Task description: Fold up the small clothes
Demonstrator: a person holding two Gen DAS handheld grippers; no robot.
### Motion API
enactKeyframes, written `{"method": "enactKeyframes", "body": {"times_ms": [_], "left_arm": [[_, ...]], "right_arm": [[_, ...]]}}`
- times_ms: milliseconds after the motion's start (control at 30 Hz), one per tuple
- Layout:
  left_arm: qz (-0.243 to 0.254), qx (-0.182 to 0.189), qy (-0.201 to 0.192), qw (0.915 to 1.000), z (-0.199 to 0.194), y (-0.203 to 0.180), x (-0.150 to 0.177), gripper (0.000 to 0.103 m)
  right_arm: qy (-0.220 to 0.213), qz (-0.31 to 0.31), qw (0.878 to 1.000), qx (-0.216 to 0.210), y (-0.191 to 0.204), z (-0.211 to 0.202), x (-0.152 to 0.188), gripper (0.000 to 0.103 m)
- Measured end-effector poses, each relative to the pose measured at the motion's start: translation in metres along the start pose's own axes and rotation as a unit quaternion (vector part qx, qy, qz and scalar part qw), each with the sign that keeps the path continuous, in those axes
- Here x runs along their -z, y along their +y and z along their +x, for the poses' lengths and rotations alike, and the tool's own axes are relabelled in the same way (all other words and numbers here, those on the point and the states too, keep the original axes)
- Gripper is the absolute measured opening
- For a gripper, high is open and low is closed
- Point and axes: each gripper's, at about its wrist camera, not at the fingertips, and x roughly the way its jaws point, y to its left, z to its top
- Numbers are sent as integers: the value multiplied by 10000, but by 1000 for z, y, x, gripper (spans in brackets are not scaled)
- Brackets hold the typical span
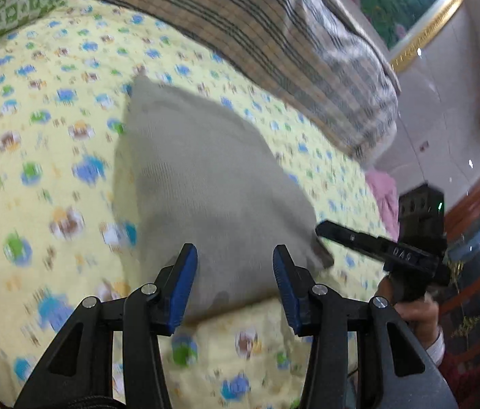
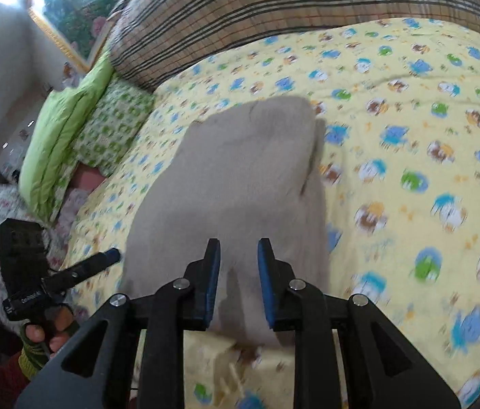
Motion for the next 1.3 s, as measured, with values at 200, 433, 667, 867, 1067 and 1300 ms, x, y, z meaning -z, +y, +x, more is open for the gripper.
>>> {"method": "enactKeyframes", "body": {"times_ms": [200,433,667,867,1067,1300], "left_arm": [[-222,-341,335,9986,16,13,13,42],[-183,-533,577,9967,26,7,17,42],[-227,-505,590,9967,31,11,19,42],[-168,-653,516,9964,35,9,18,42],[-58,-814,484,9955,38,5,19,42],[9,-915,442,9948,39,3,18,43]], "right_arm": [[312,-181,9986,393,-2,14,23,24],[517,63,9970,577,-20,23,30,24],[583,-192,9943,876,-19,27,37,20],[523,-116,9946,887,-19,26,40,20],[480,-68,9946,921,-17,26,40,20],[448,-28,9947,924,-19,23,41,20]]}}
